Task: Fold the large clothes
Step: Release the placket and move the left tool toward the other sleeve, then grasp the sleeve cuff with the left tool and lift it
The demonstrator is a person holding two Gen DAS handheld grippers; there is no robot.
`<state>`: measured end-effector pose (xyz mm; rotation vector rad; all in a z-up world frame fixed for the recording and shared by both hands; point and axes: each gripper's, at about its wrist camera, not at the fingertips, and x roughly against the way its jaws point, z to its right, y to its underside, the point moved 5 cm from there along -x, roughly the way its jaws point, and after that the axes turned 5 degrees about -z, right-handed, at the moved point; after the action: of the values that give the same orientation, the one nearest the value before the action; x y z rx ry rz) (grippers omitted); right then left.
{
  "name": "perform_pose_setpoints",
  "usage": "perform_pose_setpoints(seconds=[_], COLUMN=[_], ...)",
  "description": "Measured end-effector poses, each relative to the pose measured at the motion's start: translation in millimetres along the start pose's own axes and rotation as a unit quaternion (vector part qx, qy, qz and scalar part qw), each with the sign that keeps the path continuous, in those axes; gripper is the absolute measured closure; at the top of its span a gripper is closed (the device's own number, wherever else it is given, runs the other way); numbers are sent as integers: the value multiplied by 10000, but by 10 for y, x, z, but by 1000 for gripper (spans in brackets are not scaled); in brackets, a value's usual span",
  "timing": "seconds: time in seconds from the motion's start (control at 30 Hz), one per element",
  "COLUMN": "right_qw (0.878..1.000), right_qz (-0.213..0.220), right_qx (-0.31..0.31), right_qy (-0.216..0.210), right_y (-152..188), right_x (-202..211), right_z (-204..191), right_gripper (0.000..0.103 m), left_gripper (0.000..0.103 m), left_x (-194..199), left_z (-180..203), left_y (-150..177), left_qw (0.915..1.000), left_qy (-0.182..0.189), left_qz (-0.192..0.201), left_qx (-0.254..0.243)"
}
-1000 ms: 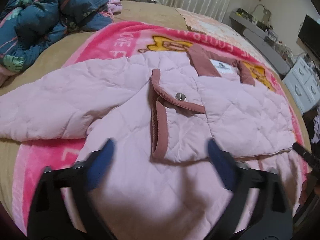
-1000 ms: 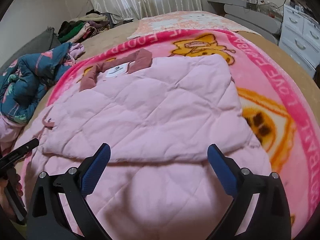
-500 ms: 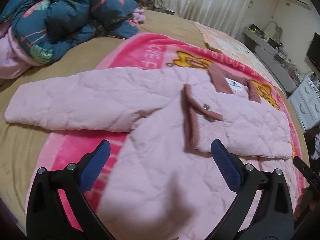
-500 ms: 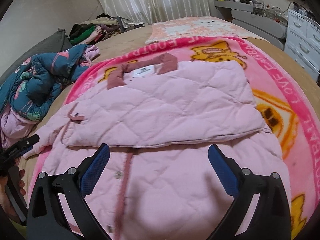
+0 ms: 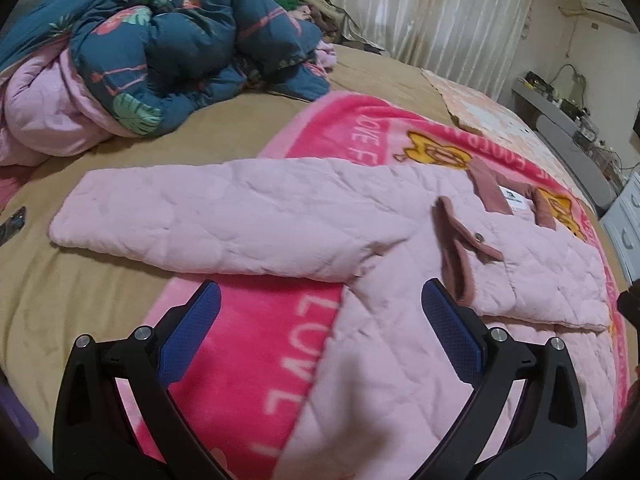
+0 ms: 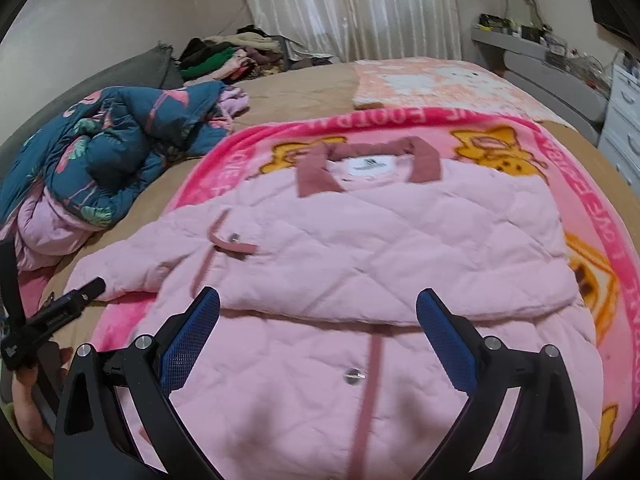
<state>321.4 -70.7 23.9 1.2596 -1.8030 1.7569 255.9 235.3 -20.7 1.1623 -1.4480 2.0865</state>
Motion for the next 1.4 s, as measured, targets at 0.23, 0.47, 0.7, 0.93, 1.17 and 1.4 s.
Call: perform_pose_setpoints(seconds=[0.23, 0.47, 0.7, 0.93, 1.17, 1.4], right_qw=[9991, 9966, 9923, 9840, 9769, 9681], right_qz=[8, -44, -171, -296, -552, -727], right_qx=[368, 737, 1097, 1587, 1871, 2193], right_qy=[-189, -353, -544, -748, -870, -967], right_y=[-124, -187, -194, -160, -74, 2], right_x=[-73, -202, -367, -554, -850, -1057], right_z=[-506, -973, -1393, -1796, -2135, -2458], right_gripper=[5, 5, 5, 5, 5, 5], left_gripper=[9, 9, 9, 9, 9, 9], left_x=[-22, -48, -70, -174, -365, -562], left_z=[-359, -737, -1138, -1571, -1917, -2233], left_y=[-57, -97, -123, -106, -101, -108], left_qw=[9993, 9971, 9923, 9832, 9702, 9549], left_qy=[-63, -228, -343, -503, -343, -337], left_qz=[17, 33, 67, -15, -93, -43], left_qx=[374, 726, 1189, 1757, 2396, 2951])
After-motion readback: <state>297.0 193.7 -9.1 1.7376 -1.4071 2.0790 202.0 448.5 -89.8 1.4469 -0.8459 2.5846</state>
